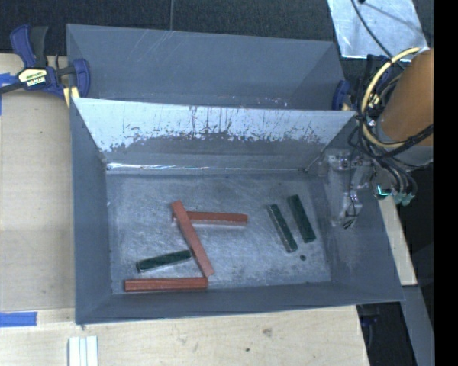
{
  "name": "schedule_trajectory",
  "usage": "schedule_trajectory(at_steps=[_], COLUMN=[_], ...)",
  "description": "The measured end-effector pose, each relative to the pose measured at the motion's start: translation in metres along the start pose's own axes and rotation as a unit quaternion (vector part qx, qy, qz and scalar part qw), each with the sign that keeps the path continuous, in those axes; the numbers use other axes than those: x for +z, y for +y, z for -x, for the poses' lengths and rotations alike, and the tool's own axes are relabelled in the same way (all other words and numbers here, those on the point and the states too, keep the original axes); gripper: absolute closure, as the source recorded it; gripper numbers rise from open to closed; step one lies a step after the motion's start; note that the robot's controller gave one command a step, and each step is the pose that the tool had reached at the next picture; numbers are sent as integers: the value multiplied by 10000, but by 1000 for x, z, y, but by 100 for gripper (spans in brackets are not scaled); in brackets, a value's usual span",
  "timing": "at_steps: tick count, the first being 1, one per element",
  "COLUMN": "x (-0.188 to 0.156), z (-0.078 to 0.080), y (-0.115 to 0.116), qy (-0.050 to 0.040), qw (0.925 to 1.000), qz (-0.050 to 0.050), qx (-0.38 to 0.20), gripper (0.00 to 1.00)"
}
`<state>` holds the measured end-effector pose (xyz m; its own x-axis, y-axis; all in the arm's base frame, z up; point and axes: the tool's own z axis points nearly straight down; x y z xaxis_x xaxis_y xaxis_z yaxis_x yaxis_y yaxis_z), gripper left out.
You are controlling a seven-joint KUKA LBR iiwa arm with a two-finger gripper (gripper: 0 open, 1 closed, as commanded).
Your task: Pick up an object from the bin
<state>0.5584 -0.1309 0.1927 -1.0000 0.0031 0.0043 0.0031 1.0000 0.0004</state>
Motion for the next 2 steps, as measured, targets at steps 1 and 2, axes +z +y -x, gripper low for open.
schedule_trajectory(at_steps=[1, 2], x=[125, 92], z=[-5, -15], y=[36, 48], qy=[-26, -56], qw=[9964, 9846], qz=[1, 1], qx=[852, 1749], gripper=[0, 0])
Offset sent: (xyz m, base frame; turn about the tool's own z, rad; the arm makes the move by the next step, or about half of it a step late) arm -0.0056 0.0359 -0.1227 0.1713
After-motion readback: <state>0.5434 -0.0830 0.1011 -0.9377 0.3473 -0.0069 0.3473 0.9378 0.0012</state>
